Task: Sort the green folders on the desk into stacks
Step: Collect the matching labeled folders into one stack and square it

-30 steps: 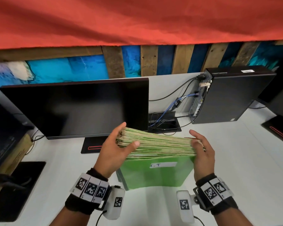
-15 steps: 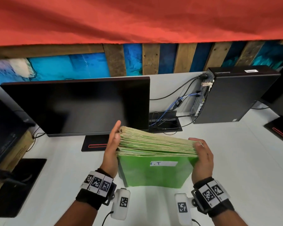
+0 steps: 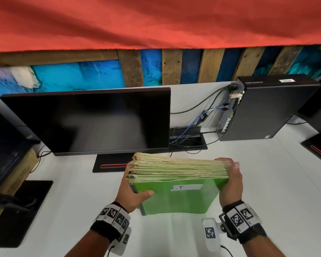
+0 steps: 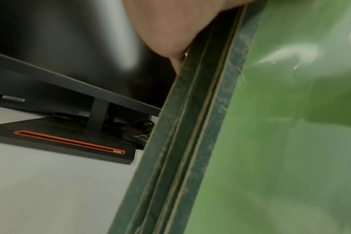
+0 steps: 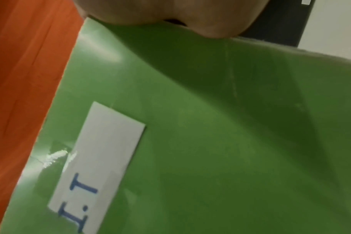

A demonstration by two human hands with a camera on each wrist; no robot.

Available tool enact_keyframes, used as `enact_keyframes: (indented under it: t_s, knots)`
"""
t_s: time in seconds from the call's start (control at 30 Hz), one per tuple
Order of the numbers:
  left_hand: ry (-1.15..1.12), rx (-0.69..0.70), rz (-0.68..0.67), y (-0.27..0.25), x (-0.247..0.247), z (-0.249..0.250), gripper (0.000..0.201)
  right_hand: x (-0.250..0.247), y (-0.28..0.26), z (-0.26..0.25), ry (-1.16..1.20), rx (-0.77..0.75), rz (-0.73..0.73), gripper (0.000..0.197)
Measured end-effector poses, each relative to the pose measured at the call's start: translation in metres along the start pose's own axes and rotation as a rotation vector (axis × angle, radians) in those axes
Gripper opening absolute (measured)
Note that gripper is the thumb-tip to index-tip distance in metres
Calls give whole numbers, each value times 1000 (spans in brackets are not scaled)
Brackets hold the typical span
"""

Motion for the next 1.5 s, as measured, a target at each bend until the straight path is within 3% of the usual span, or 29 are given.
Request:
enact_keyframes:
  t_s: [0.1,0.23,0.3,0.4,0.43,0.5,0.53,0.63,0.7,0.73,0.8,0.83,0.9,1.03,1.17,1.27,1.37,1.5]
  knots:
    - [56,-97,74,10,-8,-22,127,-6,-12,21,75,9,-85,63]
    - [57,-207,66,14,-7,-39,123,-26,-44,62,-385,68,-378,92]
    - [82,-232,74,11,-6,-41,106,-31,-51,75,-471,113,-457,98]
    - [104,-223,85,10,-3,-42,69,-32,-45,79,-446,159,-371,92]
    - [104,-215,99,12,-2,-41,56,-32,-42,79,-446,156,-330,79]
    - [85,-207,169,16,-1,-35,49,-31,-39,76,-458,145,-264,46]
    - [62,-205,201,17,-1,-32,53,-28,-39,72,-456,153,-255,44]
    - [12,-186,231,24,9,-23,94,-31,-35,67,-400,166,-228,46]
    - [44,-183,234,25,19,-16,104,-40,-33,63,-373,153,-210,56]
    - [62,-189,224,28,27,-13,99,-47,-31,61,-368,144,-187,59]
    - [59,-217,180,31,50,-8,65,-65,-26,57,-351,156,-141,64]
    - [56,-227,155,34,64,-4,48,-77,-21,55,-353,177,-109,57]
    - [22,-253,114,37,95,2,37,-103,-10,55,-358,233,-56,46]
    - [-60,-414,6,51,165,-24,80,-160,14,54,-448,351,1,47]
    - [-145,-633,-105,54,237,-63,100,-217,22,55,-492,478,88,48]
    - [-139,-679,-90,52,280,-85,120,-255,24,59,-617,572,94,56]
    - [-144,-756,-54,45,313,-100,126,-291,34,69,-799,652,62,60]
    - [-150,-844,-38,35,348,-102,112,-327,63,92,-935,721,-66,63]
Point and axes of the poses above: each hand's wrist, its own y-axis towards the middle knuckle, its own x-axis out of the palm, z = x × y, the point moved 8 cm from there along y, towards the middle knuckle, and after that the axes turned 8 degrees about -x, right-handed, at the moved point
